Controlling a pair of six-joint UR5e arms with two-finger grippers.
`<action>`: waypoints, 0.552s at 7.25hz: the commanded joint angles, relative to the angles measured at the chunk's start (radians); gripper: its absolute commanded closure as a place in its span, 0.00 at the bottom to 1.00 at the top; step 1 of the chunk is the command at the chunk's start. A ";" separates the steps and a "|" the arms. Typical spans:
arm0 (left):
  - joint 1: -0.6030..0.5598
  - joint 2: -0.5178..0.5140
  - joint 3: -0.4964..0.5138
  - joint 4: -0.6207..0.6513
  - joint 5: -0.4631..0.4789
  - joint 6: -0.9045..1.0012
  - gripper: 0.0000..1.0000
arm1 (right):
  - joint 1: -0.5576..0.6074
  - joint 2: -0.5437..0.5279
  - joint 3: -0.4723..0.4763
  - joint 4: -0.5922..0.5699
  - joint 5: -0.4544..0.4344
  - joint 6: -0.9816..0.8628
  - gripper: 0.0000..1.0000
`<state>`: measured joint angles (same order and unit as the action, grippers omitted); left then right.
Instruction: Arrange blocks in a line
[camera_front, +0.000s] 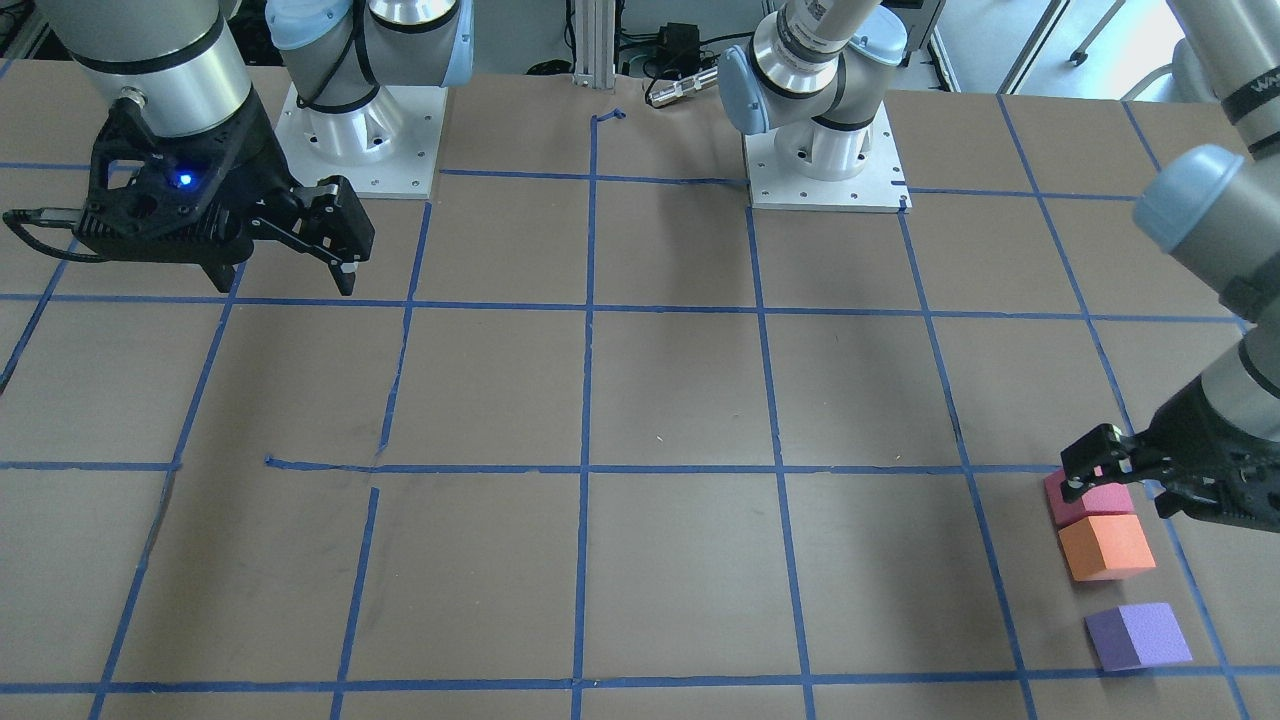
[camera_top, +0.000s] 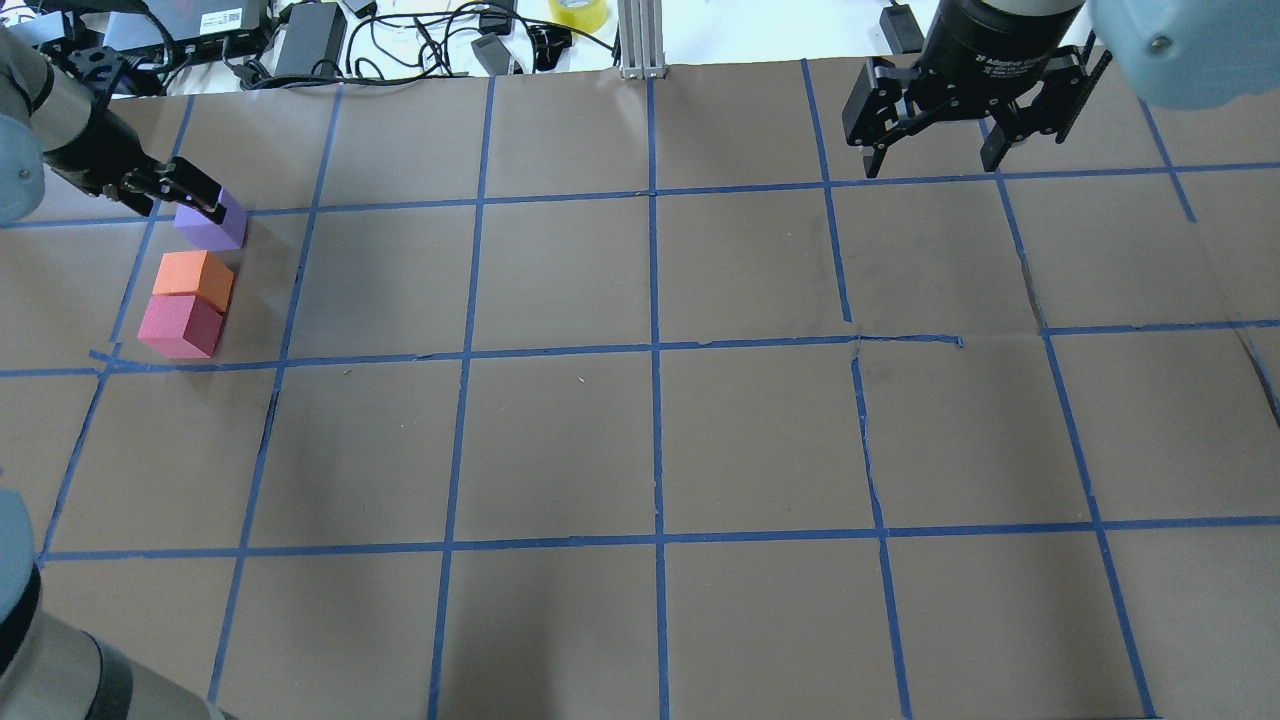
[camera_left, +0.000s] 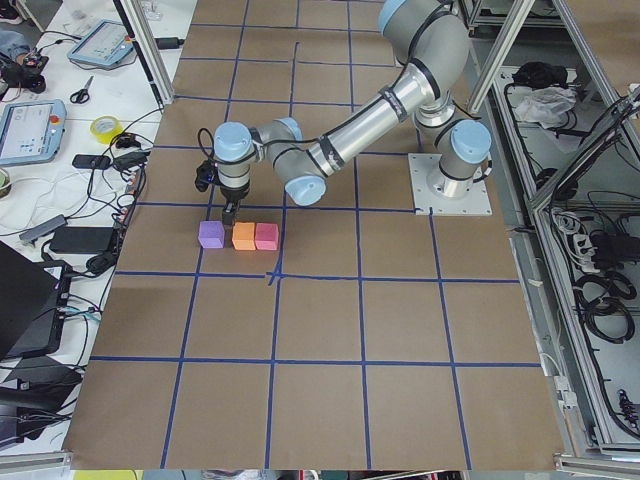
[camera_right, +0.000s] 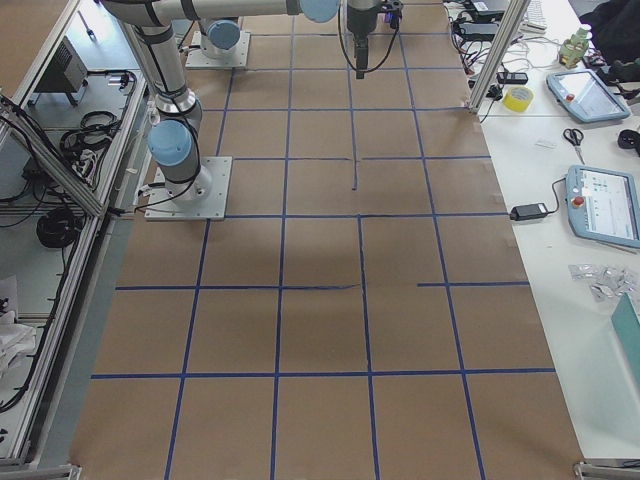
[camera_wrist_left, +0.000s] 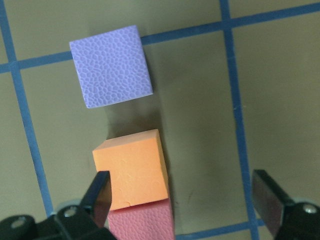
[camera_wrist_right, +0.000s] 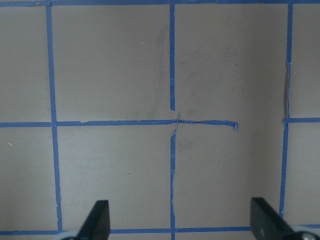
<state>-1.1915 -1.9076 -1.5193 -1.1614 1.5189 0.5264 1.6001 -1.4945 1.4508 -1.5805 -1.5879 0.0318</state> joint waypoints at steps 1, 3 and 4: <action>-0.193 0.158 0.049 -0.175 0.012 -0.287 0.00 | 0.000 -0.001 0.000 -0.006 -0.001 -0.007 0.00; -0.381 0.229 0.042 -0.288 0.018 -0.541 0.00 | -0.003 -0.015 0.002 0.011 0.012 -0.003 0.00; -0.454 0.257 0.021 -0.358 0.032 -0.584 0.00 | 0.003 -0.027 0.002 0.035 0.014 -0.004 0.00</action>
<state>-1.5404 -1.6890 -1.4815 -1.4428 1.5384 0.0342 1.6000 -1.5084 1.4518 -1.5674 -1.5760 0.0286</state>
